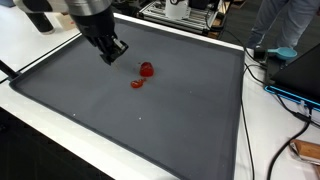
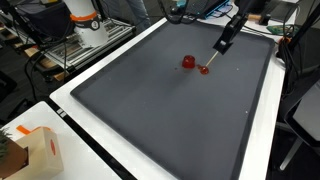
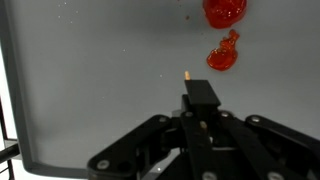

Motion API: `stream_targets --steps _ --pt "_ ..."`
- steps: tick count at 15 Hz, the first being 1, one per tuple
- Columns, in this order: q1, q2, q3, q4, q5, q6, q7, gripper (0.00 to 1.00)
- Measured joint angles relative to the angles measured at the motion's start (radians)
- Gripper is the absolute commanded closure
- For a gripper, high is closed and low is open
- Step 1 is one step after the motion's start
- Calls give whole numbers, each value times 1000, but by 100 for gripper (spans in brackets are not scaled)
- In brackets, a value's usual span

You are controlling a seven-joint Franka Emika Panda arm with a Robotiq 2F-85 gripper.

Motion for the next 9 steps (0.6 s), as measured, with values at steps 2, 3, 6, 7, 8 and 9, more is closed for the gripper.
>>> stream_targets --steps 2,3,6,7,8,9 --pt "-10 -28 3 -34 28 2 -36 97" --pt "-14 -41 4 -50 40 2 -53 97" --pt "-27 -78 7 -97 71 3 -94 97" --pt "-31 -90 8 -113 81 4 -107 97" --pt "-34 -100 10 -127 89 5 -118 97" --pt "-37 -112 11 -143 97 7 -131 97"
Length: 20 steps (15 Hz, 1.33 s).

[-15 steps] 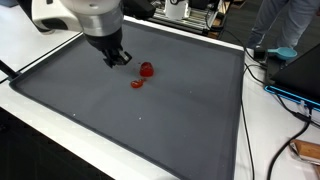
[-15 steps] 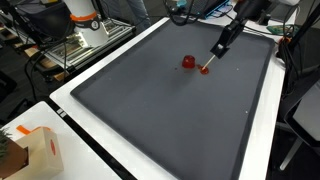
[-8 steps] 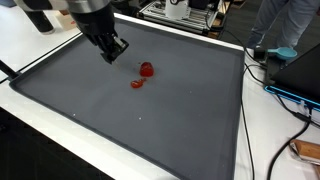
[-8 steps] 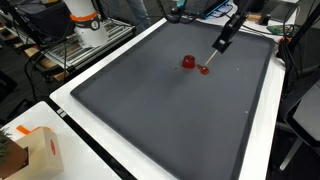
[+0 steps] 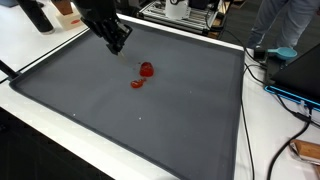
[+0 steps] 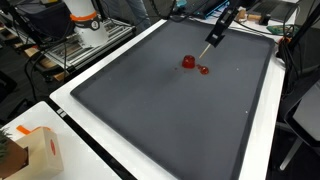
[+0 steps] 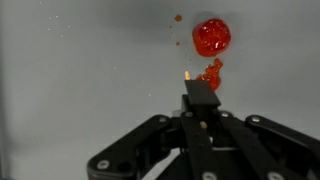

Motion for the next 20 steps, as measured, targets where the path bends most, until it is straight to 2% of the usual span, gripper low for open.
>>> stream_targets --steps 9,10,12,20 --pt "-25 -87 11 -132 46 72 -78 97" --pt "-26 -96 12 -146 47 84 -79 87" --pt "-26 -108 13 -169 47 105 -80 87" --pt "-26 -115 13 -180 47 108 -80 87"
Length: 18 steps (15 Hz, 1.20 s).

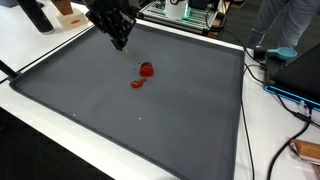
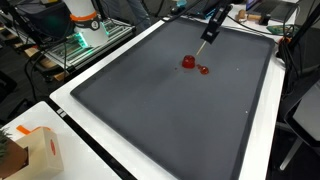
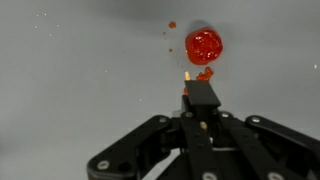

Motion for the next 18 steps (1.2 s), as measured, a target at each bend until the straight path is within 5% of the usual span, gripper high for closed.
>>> stream_targets --steps 5,6,9,18 --pt "0 0 0 0 0 0 0 87" --pt "0 0 0 0 0 0 0 97" --pt "0 1 0 4 1 -3 0 97" --pt "-152 21 36 22 308 -99 -279 97"
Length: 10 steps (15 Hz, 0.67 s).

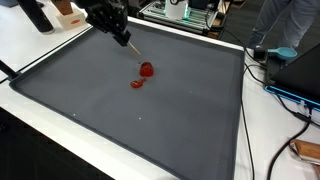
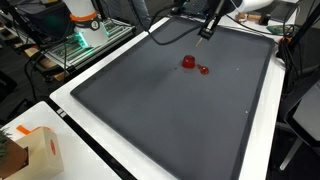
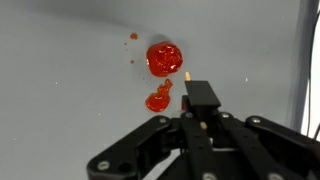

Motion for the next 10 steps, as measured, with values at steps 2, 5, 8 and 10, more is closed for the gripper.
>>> stream_targets --steps 2,5,8,10 --pt "-24 5 5 -7 36 -7 -66 97" --pt "-42 13 9 -32 65 -7 -138 97" --pt "-54 19 11 -61 86 -5 -186 97" --pt "-61 20 11 -84 98 1 -207 97"
